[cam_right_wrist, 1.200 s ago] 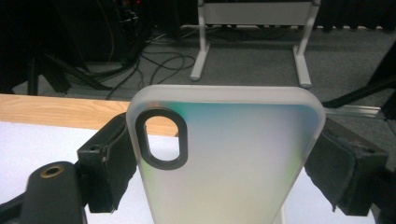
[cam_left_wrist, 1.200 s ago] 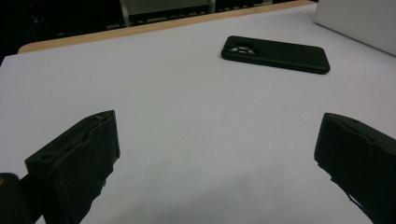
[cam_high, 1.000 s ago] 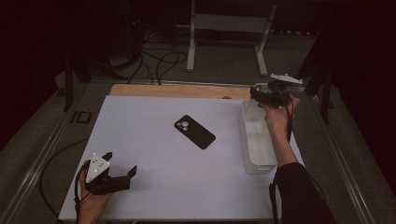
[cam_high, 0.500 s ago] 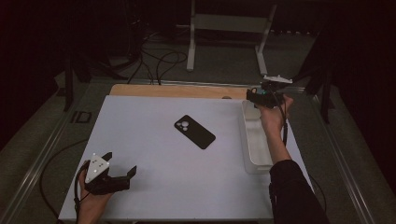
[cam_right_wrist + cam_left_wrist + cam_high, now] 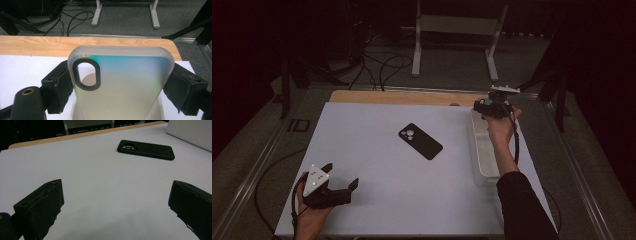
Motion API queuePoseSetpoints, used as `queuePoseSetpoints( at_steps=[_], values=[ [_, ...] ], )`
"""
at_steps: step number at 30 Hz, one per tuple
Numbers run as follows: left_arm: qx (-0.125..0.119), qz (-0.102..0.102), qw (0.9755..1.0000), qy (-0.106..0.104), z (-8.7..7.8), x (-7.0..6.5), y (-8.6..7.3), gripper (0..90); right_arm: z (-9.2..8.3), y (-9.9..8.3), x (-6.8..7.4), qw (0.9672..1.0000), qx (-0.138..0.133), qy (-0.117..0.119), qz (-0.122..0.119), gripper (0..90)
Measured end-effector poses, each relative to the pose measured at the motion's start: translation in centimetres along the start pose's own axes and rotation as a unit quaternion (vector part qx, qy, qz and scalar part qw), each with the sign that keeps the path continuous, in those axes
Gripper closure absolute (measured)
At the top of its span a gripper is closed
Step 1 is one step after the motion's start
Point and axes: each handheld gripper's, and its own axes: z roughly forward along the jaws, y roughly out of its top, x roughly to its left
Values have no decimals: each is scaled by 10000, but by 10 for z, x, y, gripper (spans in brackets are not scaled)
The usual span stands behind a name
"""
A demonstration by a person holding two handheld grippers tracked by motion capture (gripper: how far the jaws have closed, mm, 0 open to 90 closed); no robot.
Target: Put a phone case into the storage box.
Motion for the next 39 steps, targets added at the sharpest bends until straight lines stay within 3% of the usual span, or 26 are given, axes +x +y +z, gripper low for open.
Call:
queuePoseSetpoints(
  at_steps=[16,35,39],
  values=[
    [22,6,10000,-33,1,-1,0,6,16,-10,0,9996,176,-169,-104,166],
    [11,-3,10000,-19,0,-1,-1,7,22,-11,-2,10000,23,-76,16,131],
    [6,-7,10000,-11,0,-1,-1,7,22,-11,-1,9999,-15,-56,-97,99]
  ],
)
